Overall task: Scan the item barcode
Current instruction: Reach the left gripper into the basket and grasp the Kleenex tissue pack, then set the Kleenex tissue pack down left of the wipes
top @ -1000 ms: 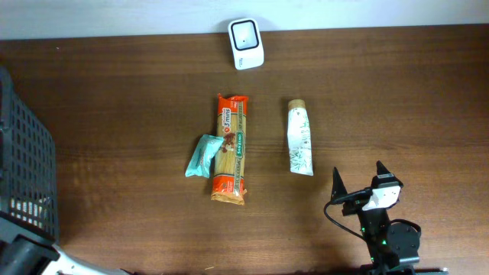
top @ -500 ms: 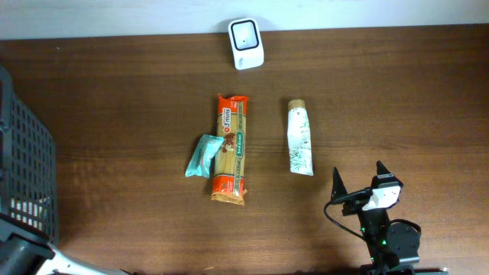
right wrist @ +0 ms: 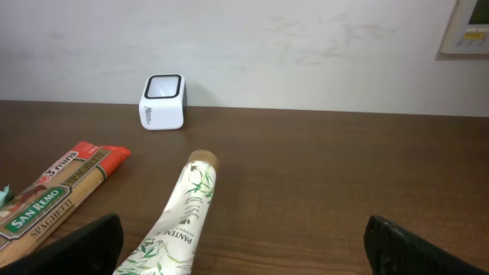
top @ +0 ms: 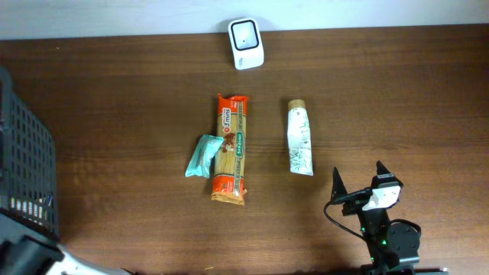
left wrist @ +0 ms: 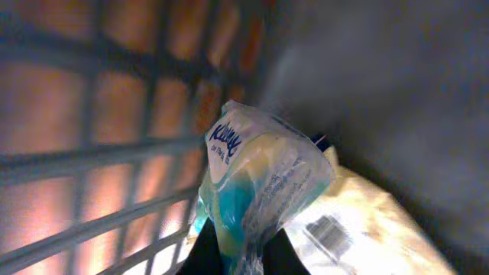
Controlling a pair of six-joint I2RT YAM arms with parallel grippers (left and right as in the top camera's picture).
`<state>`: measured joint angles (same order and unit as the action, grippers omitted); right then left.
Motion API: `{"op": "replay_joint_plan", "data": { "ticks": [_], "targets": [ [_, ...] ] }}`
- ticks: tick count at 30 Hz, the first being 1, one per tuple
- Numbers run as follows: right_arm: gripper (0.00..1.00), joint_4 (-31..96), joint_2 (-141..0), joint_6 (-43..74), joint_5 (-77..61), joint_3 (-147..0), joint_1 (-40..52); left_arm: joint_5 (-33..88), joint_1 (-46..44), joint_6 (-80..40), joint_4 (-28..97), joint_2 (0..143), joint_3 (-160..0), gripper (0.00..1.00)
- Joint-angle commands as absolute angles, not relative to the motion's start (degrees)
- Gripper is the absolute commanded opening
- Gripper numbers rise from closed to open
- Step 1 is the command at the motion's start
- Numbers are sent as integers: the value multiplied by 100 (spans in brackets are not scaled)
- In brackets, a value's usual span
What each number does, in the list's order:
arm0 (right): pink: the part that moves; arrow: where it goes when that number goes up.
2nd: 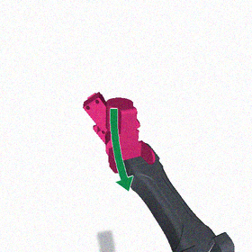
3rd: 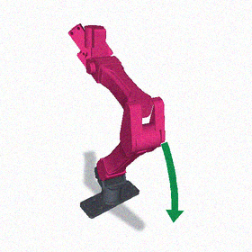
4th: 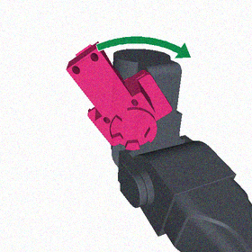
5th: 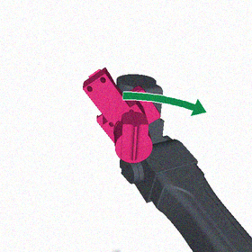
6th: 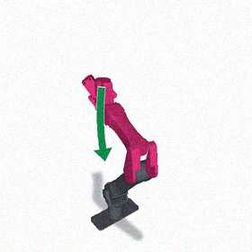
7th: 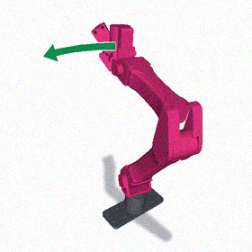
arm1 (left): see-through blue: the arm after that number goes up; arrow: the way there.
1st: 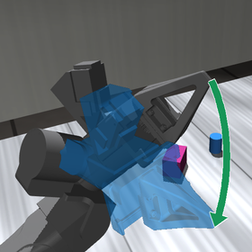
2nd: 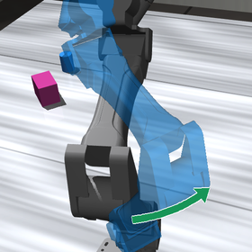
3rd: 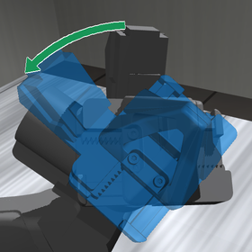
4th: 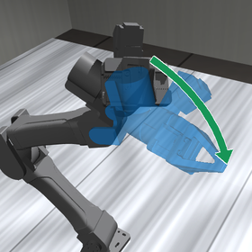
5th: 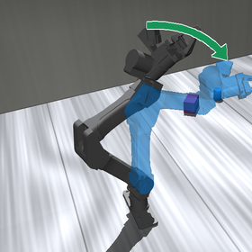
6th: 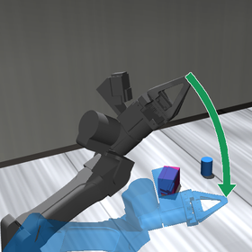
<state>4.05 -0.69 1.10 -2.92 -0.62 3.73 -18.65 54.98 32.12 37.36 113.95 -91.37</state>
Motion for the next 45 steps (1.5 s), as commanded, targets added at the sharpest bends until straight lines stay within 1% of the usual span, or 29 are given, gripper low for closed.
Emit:
{"op": "replay_joint_plan", "data": {
  "ticks": [1,5,7,8,10,11,12,14,15,16,18,20,24,26,28,31,32,35,38,41,42,44,45],
  "targets": [
    [99,427,-36,113,-322,-32,336,-1824,5124,2928,3645,10224,-9214,0],
    [99,427,-36,113,-322,-32,336,-1817,4744,1992,3516,9376,-9216,0],
    [99,427,-36,113,-322,-32,336,-1302,4414,1328,3662,9021,-9214,0],
    [99,429,-36,113,-322,-32,336,-801,4261,947,3809,8919,-9214,0],
    [99,427,-36,113,-322,-32,336,888,3835,215,4206,8809,-9214,0],
    [99,427,-36,113,-322,-32,336,1590,3621,134,4329,8812,-9214,0],
    [99,427,-36,113,-322,-32,336,1916,3312,123,4414,8814,-9209,0],
    [99,427,-36,113,-322,-32,336,1765,2799,128,4440,8803,-9209,0],
    [99,427,-36,113,-322,-32,336,1461,2471,128,4442,8794,-9209,0],
    [99,429,-36,113,-322,-32,336,1365,2324,130,4458,8794,-9209,0],
    [99,429,-36,113,-322,-32,336,690,1977,152,4536,8794,-9209,0],
    [99,427,-36,113,-322,-32,336,185,1852,290,4504,8794,-9209,0],
    [99,427,-36,113,-322,-32,336,110,1852,360,4200,8654,-9209,0],
    [99,427,-36,113,-322,-32,336,134,1785,622,3981,8401,-9209,0],
    [99,427,-36,113,-322,-32,336,130,1481,1035,3972,8040,-9209,0],
    [99,427,-36,113,-322,-32,336,530,757,1039,4364,7811,-9207,0],
    [98,427,-36,113,-322,-32,336,622,381,1037,4617,7902,-9170,0],
    [99,429,-36,113,-322,-32,336,593,-336,1035,4866,8289,-8809,0],
    [99,427,-36,113,-322,-32,336,126,-919,301,4801,9000,-7979,0],
    [99,427,-36,113,-322,-32,336,-10,-1234,272,4362,9725,-7395,0],
    [99,427,-36,113,-322,-32,336,-10,-1350,270,4193,10077,-7301,0],
    [99,429,-36,113,-322,-32,336,-8,-1422,270,4086,10315,-7301,0],
    [99,427,-36,113,-322,-32,336,-5,-1435,270,4053,10385,-7301,17]
  ]
}}
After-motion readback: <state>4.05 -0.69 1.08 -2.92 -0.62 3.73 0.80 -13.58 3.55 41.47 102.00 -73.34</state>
